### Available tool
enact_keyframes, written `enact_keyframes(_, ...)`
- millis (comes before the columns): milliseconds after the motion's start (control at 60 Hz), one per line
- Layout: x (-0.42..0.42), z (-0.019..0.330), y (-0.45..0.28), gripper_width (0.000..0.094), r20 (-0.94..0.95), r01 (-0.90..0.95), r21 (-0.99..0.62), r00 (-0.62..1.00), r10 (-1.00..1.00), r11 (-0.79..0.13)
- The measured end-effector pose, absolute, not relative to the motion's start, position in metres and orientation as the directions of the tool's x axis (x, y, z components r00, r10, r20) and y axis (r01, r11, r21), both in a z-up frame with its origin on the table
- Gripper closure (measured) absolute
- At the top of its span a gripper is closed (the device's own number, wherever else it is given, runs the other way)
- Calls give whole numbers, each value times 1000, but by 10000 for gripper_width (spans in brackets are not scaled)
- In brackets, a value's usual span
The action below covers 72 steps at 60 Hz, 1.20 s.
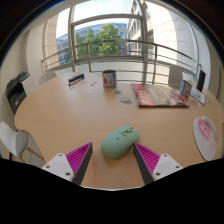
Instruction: Arrange mouse
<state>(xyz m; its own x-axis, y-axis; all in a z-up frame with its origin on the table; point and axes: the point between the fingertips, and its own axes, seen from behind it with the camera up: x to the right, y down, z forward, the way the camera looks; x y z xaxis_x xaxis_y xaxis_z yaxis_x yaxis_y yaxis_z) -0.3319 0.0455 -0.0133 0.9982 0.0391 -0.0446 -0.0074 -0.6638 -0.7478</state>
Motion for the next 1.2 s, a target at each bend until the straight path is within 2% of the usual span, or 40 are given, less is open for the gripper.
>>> enact_keyframes(167,-345,-13,83,133,-51,-8,-750,998,46,-661)
enact_keyframes(267,-351,-16,102,259,-10,23,-757,999,47,-653)
enact_keyframes(333,-357,-16,109,433,25,74,-769,996,85,-635)
enact_keyframes(583,-369,-4,100,545,29,104,-784,991,131,-612)
enact_keyframes(683,-376,52,85,544,55,140,-837,983,174,-529)
enact_keyframes(817,-364,177,59,544,1,74,-925,981,193,-372)
enact_keyframes(917,-314,270,44,546,34,72,-969,986,161,-238)
enact_keyframes(983,-266,299,45,548,22,45,-981,992,121,-189)
enact_keyframes(1033,-222,302,44,547,-2,14,-982,997,83,-189)
enact_keyframes(1117,-139,280,44,549,17,15,-974,1000,-4,-226)
enact_keyframes(1200,-60,219,52,548,21,-7,-946,996,-84,-325)
